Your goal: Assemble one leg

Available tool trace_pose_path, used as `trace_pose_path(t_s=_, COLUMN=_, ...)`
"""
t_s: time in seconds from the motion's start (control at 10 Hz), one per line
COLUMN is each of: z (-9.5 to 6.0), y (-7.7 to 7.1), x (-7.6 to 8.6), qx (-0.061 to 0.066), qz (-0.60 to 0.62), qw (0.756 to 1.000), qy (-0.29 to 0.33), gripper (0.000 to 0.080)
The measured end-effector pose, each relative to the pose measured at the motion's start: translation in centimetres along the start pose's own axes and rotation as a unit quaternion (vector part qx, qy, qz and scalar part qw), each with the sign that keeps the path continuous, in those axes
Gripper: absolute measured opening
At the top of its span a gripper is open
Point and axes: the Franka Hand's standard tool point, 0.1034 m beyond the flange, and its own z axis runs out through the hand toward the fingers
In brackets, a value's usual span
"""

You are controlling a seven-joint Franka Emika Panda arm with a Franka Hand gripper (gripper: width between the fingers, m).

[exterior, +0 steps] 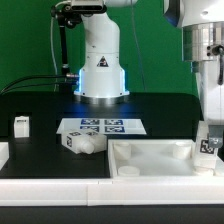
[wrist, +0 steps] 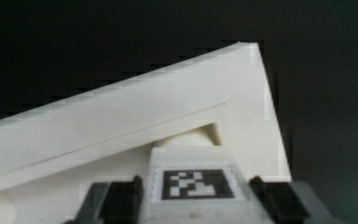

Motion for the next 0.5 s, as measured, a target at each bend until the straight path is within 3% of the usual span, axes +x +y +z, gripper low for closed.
trace_pose_path(t_s=0.1, z=0.0, y=0.0, x=0.1, qx=-0.004, qz=-0.050, qw=0.999, qy=0.002, gripper=0.0376)
trace_pose_path(t_s=0.2, z=-0.1, y=0.0, x=0.4, qx=-0.014, qz=-0.158, qw=0.987, qy=0.002, gripper=0.0516)
trace_pose_path(t_s=0.3, z=-0.1, y=0.0, x=0.4, qx=-0.015, qz=-0.243, qw=0.970, qy=0.000, gripper=0.0606)
trace_pose_path(t_s=0.5, z=0.1, y=1.1, x=-1.2, qx=-0.022, qz=-0.339, qw=0.941, qy=-0.004, gripper=0.0641)
